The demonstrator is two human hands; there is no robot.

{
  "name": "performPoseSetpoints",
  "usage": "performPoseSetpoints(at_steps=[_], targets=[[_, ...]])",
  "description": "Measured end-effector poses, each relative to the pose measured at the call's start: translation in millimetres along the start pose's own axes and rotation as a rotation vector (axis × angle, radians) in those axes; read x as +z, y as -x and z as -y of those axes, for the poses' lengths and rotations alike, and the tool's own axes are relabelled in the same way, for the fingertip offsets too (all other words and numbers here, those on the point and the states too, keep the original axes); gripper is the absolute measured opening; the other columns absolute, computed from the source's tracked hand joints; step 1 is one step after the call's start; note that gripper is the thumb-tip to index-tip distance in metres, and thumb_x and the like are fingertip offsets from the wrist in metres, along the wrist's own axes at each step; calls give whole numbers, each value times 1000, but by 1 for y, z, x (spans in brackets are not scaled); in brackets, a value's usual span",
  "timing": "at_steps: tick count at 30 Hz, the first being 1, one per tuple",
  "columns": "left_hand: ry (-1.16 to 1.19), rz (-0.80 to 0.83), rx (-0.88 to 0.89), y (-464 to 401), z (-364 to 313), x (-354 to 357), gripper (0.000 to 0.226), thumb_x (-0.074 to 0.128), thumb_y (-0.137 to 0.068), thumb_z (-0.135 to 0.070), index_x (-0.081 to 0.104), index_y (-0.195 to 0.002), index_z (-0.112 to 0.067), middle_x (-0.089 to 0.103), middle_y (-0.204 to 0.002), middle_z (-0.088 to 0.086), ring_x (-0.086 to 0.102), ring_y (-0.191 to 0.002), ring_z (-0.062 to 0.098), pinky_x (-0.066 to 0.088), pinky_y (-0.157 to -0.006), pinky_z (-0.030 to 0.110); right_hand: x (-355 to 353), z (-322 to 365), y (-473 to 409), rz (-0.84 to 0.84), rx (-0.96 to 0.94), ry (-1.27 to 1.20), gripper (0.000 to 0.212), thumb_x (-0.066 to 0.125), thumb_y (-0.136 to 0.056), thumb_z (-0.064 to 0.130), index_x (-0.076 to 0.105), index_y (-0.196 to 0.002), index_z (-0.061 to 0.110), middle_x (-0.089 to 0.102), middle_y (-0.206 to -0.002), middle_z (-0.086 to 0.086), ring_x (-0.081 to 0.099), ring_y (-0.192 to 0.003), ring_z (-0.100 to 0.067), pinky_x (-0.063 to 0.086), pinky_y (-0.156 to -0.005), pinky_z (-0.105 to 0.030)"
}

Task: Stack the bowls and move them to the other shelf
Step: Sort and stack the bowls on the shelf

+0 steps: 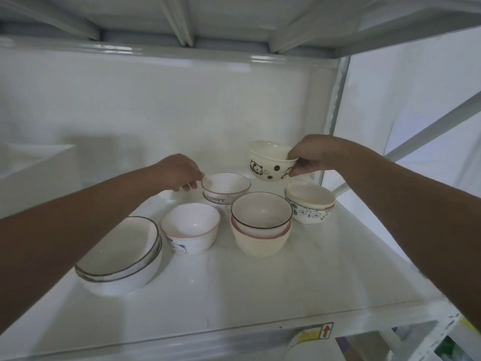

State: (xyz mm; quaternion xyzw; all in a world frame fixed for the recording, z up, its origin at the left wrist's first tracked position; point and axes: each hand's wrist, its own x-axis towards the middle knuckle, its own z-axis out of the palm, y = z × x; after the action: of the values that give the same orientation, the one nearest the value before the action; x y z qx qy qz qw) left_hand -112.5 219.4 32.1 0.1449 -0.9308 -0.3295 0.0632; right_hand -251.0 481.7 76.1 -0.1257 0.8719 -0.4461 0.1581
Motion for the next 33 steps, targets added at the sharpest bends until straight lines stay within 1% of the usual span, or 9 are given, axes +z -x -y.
performPoseSetpoints(at_steps=[4, 8, 13, 17, 21, 22, 26, 30, 33], targets=[[216, -35, -48, -11, 0, 0, 33, 54, -96, -36, 65, -105, -6, 67, -92, 9, 60, -66, 18, 43, -58, 24, 35, 21, -17, -16, -43, 15, 11, 49, -102, 1, 52, -108, -7, 64, -77, -22, 65, -46, -18, 59, -53, -23], [361, -44, -57, -21, -3, 5, 44, 49, -96, -45, 65, -107, -5, 69, -89, 9, 61, -65, 18, 45, -58, 24, 62, 31, -34, 5, -39, 6, 12, 50, -101, 2, 55, -94, -6, 64, -69, -20, 64, -42, -19, 59, -55, -24], [322, -47, -70, -29, -2, 16, 29, 57, -94, -32, 65, -77, -10, 68, -73, 7, 59, -53, 11, 45, -55, 22, 87, 28, -51, 5, -26, 130, 21, 55, -96, 2, 56, -76, 2, 61, -42, -11, 61, -34, -17, 54, -48, -23], [252, -54, -95, -36, 6, 19, 27, 64, -90, -24, 65, -72, -4, 67, -78, 15, 56, -52, 15, 47, -47, 19, 98, 22, -53, 18, -33, 234, 13, 53, -94, 0, 55, -81, 2, 58, -48, -13, 53, -30, -14, 39, -37, -17], [178, -35, -100, -35, 8, 20, 23, 67, -87, -20, 67, -80, 2, 65, -80, 17, 56, -63, 23, 48, -55, 23, 101, 17, -51, 77, -78, 318, 9, 52, -93, -2, 53, -85, 2, 56, -60, -15, 42, -27, -12, 25, -34, -13], [169, -29, -95, -35, 8, 20, 22, 68, -86, -19, 68, -85, 3, 64, -80, 16, 56, -63, 23, 47, -55, 23, 101, 16, -52, 89, -82, 361, 7, 52, -94, -1, 57, -89, -1, 54, -62, -14, 41, -31, -13, 25, -36, -15], [158, -25, -73, -35, 11, 25, 18, 70, -84, -13, 68, -94, 1, 61, -75, 12, 55, -56, 18, 46, -52, 23, 103, 13, -53, 114, -101, 561, 39, 53, -93, 4, 67, -127, -6, 50, -65, -9, 37, -49, -18, 27, -49, -21], [188, -27, -61, -38, 14, 28, 15, 71, -84, -15, 63, -92, -5, 60, -71, 10, 56, -55, 16, 48, -49, 22, 105, 9, -49, 64, -179, 592, 36, 53, -91, 2, 69, -123, 0, 53, -62, -6, 43, -51, -21, 32, -48, -21], [206, 3, -69, -39, 13, 29, 18, 68, -87, -15, 60, -100, -6, 60, -76, 13, 55, -56, 16, 47, -48, 22, 106, 4, -50, 35, -190, 575, 37, 54, -91, 6, 68, -125, 3, 63, -78, -12, 56, -70, -28, 46, -64, -27]])
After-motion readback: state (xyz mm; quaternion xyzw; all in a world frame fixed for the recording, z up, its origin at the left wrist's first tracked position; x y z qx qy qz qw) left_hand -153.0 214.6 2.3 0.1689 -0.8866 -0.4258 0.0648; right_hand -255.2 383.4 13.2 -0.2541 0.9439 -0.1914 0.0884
